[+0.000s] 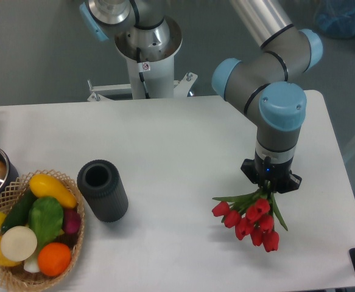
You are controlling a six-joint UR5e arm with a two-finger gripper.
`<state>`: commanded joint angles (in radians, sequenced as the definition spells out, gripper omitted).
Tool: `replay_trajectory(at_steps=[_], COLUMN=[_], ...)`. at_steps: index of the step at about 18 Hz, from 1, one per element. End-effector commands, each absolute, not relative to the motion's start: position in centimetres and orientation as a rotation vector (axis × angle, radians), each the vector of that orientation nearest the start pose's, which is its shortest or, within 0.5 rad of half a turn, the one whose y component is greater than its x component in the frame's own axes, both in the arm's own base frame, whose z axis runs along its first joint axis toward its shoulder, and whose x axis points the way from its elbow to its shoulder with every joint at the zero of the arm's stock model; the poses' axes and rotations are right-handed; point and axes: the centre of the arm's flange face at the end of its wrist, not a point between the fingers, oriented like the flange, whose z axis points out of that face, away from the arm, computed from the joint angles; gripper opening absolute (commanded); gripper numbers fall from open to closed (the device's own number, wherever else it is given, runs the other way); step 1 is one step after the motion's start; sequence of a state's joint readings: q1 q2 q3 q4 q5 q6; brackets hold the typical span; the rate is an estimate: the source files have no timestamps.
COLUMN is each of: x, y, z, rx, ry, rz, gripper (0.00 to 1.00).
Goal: Place the flowers on the table
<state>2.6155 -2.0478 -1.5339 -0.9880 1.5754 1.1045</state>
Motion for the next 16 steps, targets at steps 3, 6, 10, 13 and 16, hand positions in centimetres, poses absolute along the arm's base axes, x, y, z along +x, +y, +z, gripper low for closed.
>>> replay_trajectory(at_steps=[3,6,10,13,16], x=[-49.9,-48.2,-46.4,-46.2,-46.4], y=[45.5,45.8,46.8,47.1,46.9], z=[27.9,26.3,26.1,26.5,26.5], rx=[-3.072,-3.089,-3.092,-3.058,-3.049], ry=[0.113,0.14,0.18,0.181,0.17], rz=[0.182,0.137,0.122,0.095,0.094], gripper=[0.09,0.13,0.23,0.51,0.86])
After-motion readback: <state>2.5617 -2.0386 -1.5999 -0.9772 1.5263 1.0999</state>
